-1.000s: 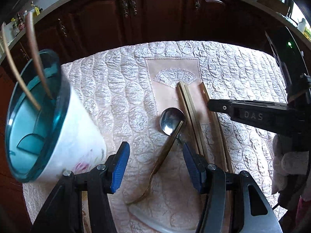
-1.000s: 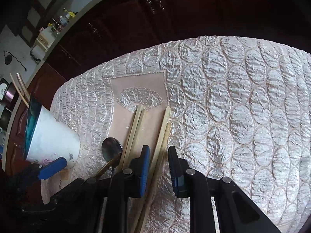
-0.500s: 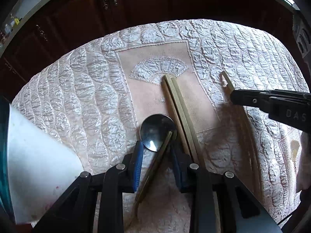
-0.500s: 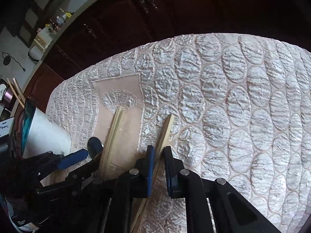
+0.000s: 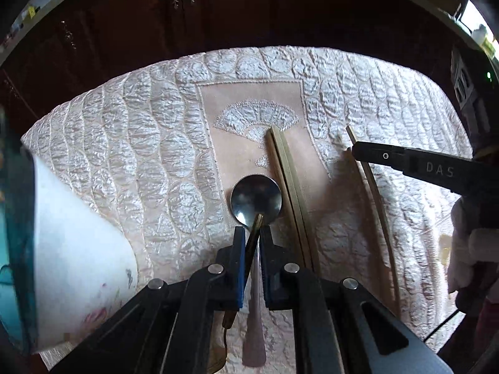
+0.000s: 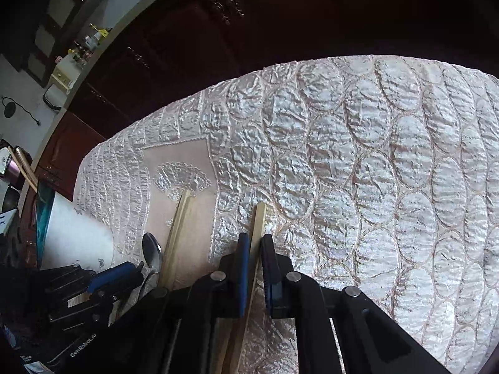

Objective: Organize utensils
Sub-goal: 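Grasp a chopstick with the left tool while the right tool grasps another, then lift both chopsticks and carry them over the cup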

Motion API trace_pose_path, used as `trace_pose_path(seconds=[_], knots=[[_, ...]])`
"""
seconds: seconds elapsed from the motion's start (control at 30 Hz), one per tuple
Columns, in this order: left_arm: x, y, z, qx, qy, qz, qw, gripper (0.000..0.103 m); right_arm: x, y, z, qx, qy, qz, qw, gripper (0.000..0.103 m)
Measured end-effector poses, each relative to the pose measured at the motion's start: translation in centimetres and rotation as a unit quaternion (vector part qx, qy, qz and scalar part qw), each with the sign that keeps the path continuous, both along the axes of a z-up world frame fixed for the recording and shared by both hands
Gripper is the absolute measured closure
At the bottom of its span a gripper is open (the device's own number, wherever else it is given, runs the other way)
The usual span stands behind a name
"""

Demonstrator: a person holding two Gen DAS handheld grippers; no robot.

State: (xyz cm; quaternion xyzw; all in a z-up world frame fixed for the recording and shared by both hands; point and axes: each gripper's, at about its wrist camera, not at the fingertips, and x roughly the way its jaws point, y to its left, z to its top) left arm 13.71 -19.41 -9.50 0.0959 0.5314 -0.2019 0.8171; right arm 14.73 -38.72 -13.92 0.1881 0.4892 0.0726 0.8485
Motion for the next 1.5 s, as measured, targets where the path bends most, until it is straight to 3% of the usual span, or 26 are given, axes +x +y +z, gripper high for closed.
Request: trace_pose_path(seconds=[0.43, 0.83, 0.97, 1.03, 1.23, 1.4, 1.47, 1.5], knots=[[-3.3, 6.1, 7.4, -0.118, -0.026, 0.032, 0.9922, 0.096, -6.8, -1.6, 7.2, 0.018, -0.082, 0.003, 0.996, 0.095], [-6.3, 10.1, 11.5, -0.153, -0.064, 0.052, 0.9849, 0.098, -10.5, 1.5, 12.9, -0.021, -0.138, 0.031, 0.990, 0.097], [-6.8, 10.6, 12.5, -0.161, -0.072, 0.054, 0.9828, 0.098, -9.0, 1.7, 10.9, -0.046, -0.107, 0.014, 0.993, 0.091], [-7.1, 10.6, 12.8, -0.165, -0.076, 0.051, 0.9820, 0.098, -7.7, 1.7, 8.8, -0.053, -0.079, 0.006, 0.995, 0.084], [-8.1, 11.1, 13.6, -0.169, -0.083, 0.051, 0.9808, 0.098, -2.8, 0.4, 2.1, -0.038, -0.011, -0.025, 0.999, 0.084], [-8.5, 11.7, 14.1, -0.167, -0.087, 0.057, 0.9805, 0.098, 0.4, -0.3, -1.0, -0.018, 0.017, -0.036, 0.999, 0.084], [-8.5, 12.0, 14.3, -0.167, -0.089, 0.059, 0.9803, 0.098, 0.6, -0.6, -1.1, -0.005, 0.020, -0.035, 0.999, 0.095], [-8.6, 12.2, 14.4, -0.168, -0.090, 0.059, 0.9799, 0.098, 0.3, -0.6, -0.7, -0.003, 0.016, -0.031, 0.999, 0.095]])
